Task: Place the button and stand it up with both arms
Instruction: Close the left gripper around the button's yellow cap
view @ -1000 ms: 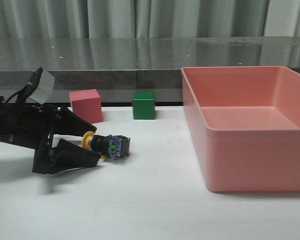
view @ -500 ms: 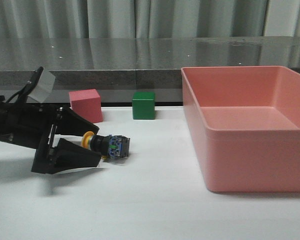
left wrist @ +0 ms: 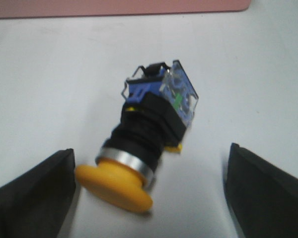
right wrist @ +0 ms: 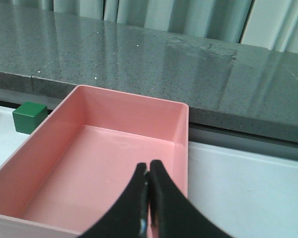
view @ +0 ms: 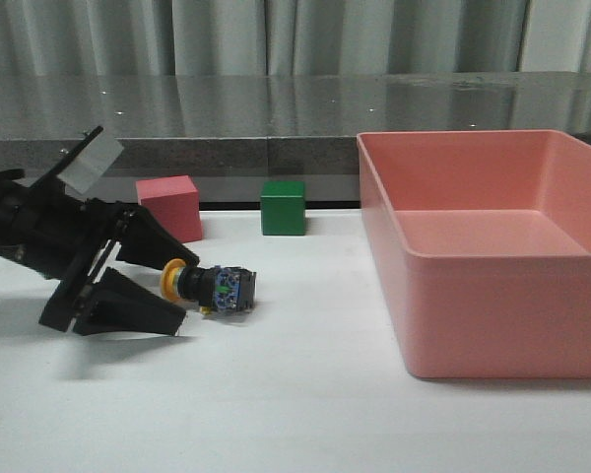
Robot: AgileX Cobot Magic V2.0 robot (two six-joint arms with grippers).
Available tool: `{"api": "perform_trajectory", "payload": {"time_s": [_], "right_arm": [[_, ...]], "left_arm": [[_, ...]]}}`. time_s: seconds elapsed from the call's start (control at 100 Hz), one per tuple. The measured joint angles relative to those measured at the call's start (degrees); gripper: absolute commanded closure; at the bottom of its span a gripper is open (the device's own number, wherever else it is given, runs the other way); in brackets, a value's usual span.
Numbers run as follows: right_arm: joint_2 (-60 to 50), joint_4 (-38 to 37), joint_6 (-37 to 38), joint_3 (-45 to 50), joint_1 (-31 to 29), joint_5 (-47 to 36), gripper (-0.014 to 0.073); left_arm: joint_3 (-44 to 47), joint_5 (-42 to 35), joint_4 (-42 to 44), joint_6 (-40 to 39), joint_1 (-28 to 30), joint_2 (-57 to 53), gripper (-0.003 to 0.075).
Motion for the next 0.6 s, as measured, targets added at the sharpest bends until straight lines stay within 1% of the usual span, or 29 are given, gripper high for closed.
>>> {"api": "perform_trajectory", "payload": {"time_s": [0.25,0.6], "right_arm": [[0.0,0.0,0.0,0.0,0.0,0.0,0.0655],[0.0,0.0,0.0,0.0,0.0,0.0,0.0655]], "left_arm": [[-0.36,2.43,-0.44,-0.64,1.5,2.45,0.0132],[-0.43,2.68,-0.54,-0.64,1.61,2.66,0.0132]]}}
